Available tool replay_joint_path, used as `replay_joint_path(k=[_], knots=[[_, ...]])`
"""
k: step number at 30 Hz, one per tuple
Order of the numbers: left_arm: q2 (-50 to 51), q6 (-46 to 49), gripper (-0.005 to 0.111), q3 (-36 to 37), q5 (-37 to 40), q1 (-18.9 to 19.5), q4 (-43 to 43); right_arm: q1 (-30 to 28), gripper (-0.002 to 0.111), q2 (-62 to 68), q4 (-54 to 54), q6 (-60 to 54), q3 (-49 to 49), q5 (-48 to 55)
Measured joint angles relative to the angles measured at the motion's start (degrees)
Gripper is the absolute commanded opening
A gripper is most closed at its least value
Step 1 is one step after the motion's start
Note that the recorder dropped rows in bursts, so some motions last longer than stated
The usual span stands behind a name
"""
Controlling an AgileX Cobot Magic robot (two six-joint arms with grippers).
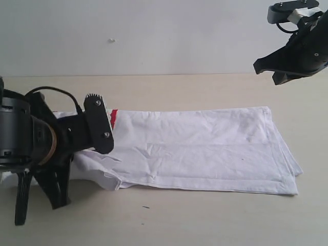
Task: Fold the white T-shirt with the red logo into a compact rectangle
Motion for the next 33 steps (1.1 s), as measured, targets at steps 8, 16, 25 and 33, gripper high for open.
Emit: replay_joint_path(k=[8,16,25,33], knots=[[0.0,-1.2,0.005,0.0,-23.7,9.9,8.5,0.0,0.000,0.0,0.0,-0.6,0.0,-0.1],[3.2,-1.4,0.064,-0.1,-31.6,18.8,9.6,0.0,0.000,0.0,0.0,-0.8,0.0,-1.3],[7.4,-4.0,0.046,-2.6,-34.8,21.1,10.9,0.0,0.000,0.0,0.0,-0.9,0.0,-1.4],[-3.4,-5.2,0.026,-2.9,-29.7,15.2,0.0,0.0,0.000,0.0,0.0,-1.0,0.0,-1.4]])
